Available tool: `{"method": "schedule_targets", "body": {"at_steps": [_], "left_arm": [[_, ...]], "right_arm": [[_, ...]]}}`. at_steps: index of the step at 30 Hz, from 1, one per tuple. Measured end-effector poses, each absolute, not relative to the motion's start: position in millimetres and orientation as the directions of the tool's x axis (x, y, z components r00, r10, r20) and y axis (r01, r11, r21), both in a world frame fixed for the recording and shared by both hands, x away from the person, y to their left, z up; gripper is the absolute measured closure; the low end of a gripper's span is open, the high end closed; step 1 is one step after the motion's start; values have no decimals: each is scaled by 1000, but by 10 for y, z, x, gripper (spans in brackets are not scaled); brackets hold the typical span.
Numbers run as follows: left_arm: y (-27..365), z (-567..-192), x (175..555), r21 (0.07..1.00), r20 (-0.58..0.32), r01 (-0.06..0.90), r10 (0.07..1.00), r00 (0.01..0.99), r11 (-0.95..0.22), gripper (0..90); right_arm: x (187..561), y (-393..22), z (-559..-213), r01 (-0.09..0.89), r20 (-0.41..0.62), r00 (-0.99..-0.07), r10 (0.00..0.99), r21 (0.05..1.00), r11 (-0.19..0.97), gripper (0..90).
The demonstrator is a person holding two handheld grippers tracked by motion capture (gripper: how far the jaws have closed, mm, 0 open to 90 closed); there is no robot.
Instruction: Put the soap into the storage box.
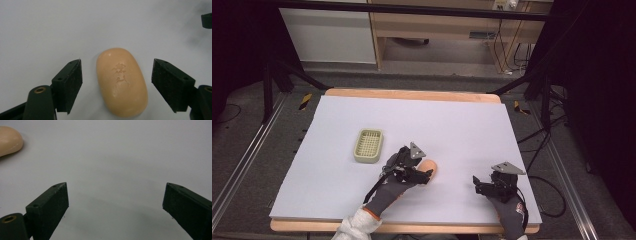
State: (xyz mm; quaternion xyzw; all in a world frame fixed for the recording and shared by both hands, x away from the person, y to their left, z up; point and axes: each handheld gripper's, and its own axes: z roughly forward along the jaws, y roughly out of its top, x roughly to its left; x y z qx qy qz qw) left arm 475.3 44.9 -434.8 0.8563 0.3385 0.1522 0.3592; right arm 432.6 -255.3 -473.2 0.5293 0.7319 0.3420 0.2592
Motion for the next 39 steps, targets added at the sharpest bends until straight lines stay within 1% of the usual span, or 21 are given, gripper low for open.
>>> {"method": "schedule_targets", "body": {"at_steps": [28,39], "left_arm": [[267,-4540,4850,650,3,516,680,733,-559,230],[230,-4620,4902,613,-6,539,679,734,-578,246]], "right_arm": [[4332,-2542,-4740,603,-21,-309,951,769,212,68],[4338,-2539,-4746,601,-26,-308,951,770,215,67]]}}
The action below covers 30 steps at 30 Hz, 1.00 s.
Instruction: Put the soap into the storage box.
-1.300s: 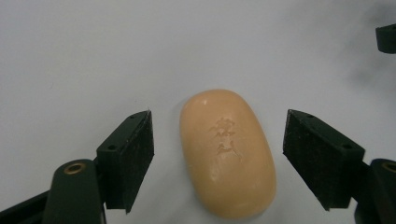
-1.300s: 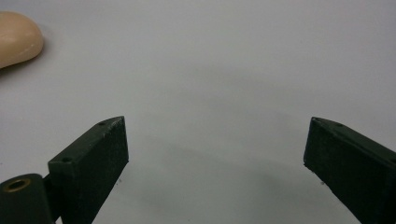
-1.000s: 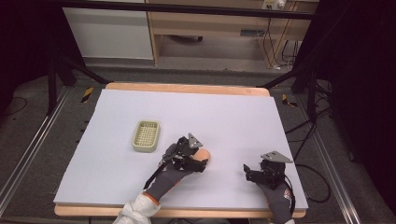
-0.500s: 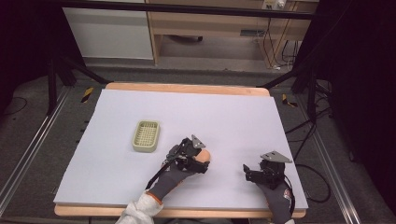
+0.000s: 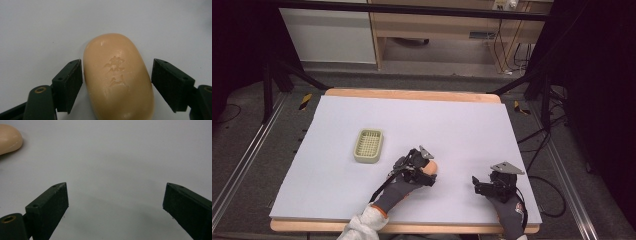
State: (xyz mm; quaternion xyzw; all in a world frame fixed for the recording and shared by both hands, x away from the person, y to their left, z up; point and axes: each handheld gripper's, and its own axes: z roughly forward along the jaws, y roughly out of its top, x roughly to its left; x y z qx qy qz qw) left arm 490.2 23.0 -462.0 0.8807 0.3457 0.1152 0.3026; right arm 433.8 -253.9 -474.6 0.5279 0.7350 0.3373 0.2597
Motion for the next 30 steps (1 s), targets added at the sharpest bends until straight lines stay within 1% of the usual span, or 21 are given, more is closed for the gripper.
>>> {"method": "schedule_targets", "body": {"at_steps": [3,15,30], "left_arm": [[220,-4638,4911,606,0,542,681,732,-583,254],[202,-4672,4944,586,-22,569,690,723,-577,256],[175,-4667,4939,577,-7,573,698,716,-582,287]], "right_arm": [[4337,-2540,-4745,603,-22,-309,951,769,214,66],[4339,-2538,-4747,601,-26,-311,950,769,218,66],[4340,-2533,-4747,602,-26,-308,951,768,216,66]]}}
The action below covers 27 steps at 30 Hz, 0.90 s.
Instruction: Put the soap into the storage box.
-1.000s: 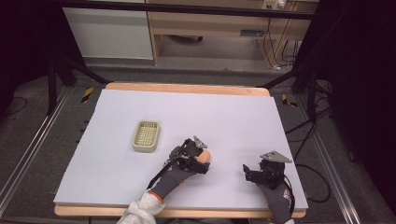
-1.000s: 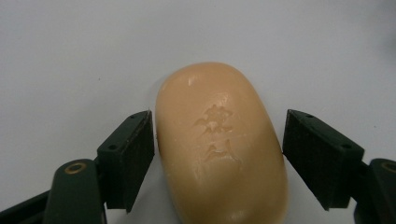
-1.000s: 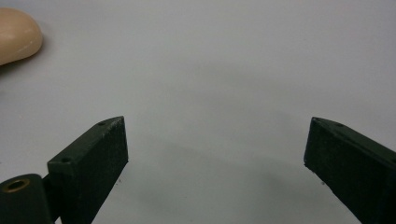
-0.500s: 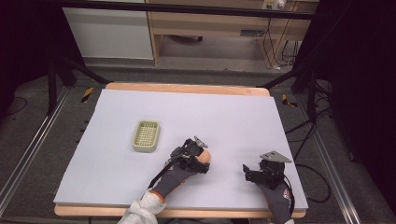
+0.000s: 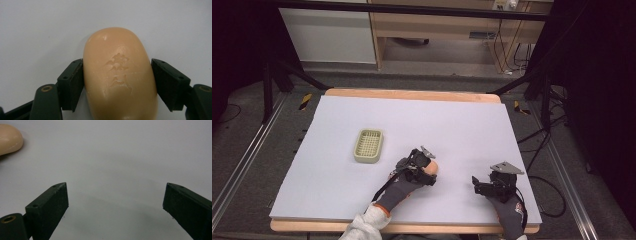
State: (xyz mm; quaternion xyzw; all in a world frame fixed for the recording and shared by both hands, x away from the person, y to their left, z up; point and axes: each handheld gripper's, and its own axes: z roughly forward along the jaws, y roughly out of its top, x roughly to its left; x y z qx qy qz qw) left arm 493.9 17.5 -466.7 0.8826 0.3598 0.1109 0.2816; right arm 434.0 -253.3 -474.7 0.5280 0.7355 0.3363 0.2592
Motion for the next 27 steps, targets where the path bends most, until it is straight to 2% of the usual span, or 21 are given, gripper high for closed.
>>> {"method": "schedule_targets", "body": {"at_steps": [9,27], "left_arm": [[202,-4615,4903,579,17,563,699,715,-590,303],[581,-4271,4773,631,11,537,699,715,-560,309]], "right_arm": [[4336,-2538,-4745,601,-24,-308,951,770,215,66],[4336,-2540,-4741,605,-23,-301,953,768,210,65]]}}
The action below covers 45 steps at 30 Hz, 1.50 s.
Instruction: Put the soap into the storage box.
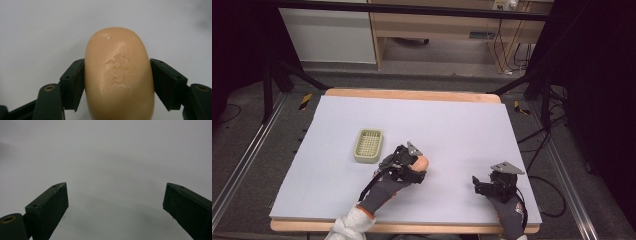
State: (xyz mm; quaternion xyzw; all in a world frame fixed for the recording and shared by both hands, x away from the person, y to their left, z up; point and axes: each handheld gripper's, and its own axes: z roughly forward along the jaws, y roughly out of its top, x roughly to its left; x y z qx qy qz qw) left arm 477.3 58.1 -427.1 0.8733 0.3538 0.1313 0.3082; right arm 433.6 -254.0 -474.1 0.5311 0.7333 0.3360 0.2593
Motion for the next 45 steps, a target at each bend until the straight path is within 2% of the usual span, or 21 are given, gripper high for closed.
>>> {"method": "schedule_targets", "body": {"at_steps": [22,33,45], "left_arm": [[1056,-4164,4679,661,15,545,735,678,-516,312],[1367,-4112,4773,678,4,577,788,616,-455,314],[1500,-4072,4902,683,6,593,814,580,-428,315]], "right_arm": [[4339,-2546,-4747,604,-28,-296,955,769,210,65],[4335,-2541,-4741,600,-32,-297,954,771,213,65],[4338,-2536,-4741,598,-34,-305,952,771,219,65]]}}
